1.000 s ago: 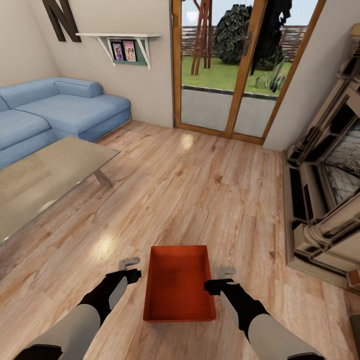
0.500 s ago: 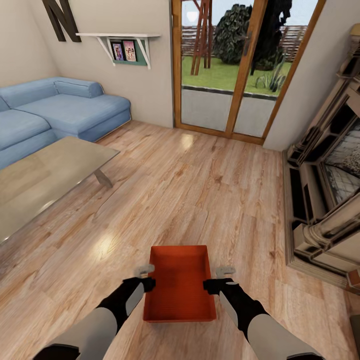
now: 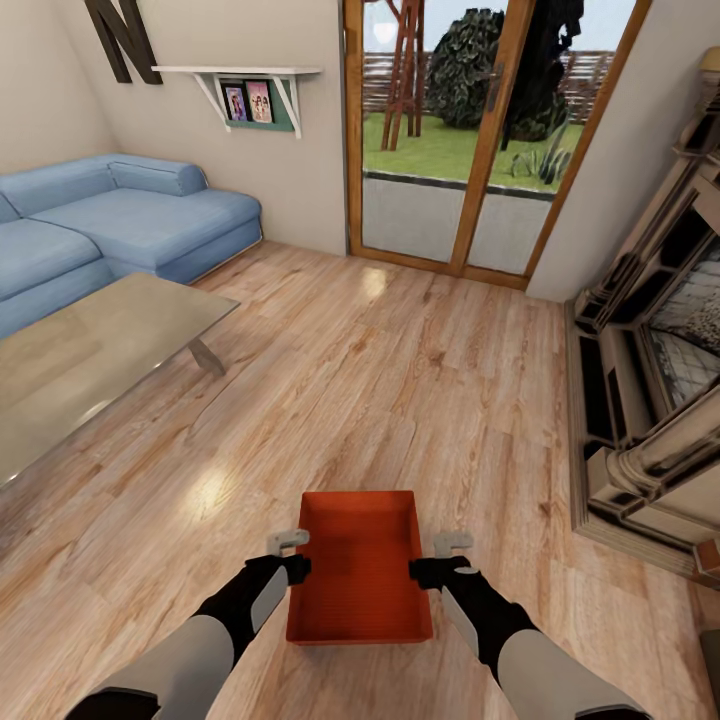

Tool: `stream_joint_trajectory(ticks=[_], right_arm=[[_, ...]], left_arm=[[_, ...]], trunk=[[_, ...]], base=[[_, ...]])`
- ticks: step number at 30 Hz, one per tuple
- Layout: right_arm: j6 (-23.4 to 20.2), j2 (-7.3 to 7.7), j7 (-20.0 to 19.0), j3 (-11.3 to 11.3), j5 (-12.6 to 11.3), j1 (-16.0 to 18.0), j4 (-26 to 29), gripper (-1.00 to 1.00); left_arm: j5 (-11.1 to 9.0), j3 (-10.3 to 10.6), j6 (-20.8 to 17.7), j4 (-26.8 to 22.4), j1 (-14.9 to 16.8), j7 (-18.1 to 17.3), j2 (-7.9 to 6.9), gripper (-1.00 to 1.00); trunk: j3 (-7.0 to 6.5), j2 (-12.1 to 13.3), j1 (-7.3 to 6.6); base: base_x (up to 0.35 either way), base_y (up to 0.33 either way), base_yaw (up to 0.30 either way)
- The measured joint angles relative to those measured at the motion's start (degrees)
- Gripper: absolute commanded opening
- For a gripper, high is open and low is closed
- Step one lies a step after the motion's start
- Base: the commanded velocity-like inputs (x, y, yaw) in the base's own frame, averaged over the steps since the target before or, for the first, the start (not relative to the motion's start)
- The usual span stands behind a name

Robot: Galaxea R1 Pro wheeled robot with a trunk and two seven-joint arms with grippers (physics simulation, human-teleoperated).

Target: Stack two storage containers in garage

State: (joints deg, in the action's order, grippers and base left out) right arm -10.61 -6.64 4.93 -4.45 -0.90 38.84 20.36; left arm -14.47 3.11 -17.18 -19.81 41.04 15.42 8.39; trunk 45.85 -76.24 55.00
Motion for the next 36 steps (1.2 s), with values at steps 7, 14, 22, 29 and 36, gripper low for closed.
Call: stream_joint_trajectory(ticks=[7, 14, 22, 29, 36], right_arm=[[0.73, -0.07, -0.03, -0.06, 0.19, 0.0, -0.87, 1.0], [0.74, -0.17, -0.04, -0.02, 0.19, 0.0, -0.88, 1.0], [0.79, -0.24, -0.04, -0.05, 0.19, 0.0, -0.88, 1.0], [1.35, -0.24, -0.04, -0.02, 0.16, 0.0, -0.96, 1.0], [2.11, -0.18, -0.05, -0.03, 0.07, 0.0, -1.04, 1.0]], left_arm=[[-0.06, -0.06, -0.13, -0.04, 0.0, 0.33, -0.24, 1.0], [-0.02, -0.09, -0.13, -0.1, 0.0, 0.34, -0.28, 1.0], [-0.1, -0.17, -0.11, -0.18, 0.0, 0.31, -0.32, 1.0], [-0.1, -0.17, -0.05, -0.19, 0.0, 0.27, -0.45, 1.0], [-0.03, -0.11, -0.08, -1.96, 0.0, 0.32, -0.84, 1.0]], trunk=[[0.17, -0.39, 0.21], [1.43, -3.19, 1.75], [2.87, -6.4, 3.51], [4.12, -9.21, 5.05], [5.38, -12.02, 6.58]], base=[[0.0, 0.0, 0.0], [0.0, 0.0, 0.0], [0.0, 0.0, 0.0], [0.0, 0.0, 0.0], [0.0, 0.0, 0.0]])
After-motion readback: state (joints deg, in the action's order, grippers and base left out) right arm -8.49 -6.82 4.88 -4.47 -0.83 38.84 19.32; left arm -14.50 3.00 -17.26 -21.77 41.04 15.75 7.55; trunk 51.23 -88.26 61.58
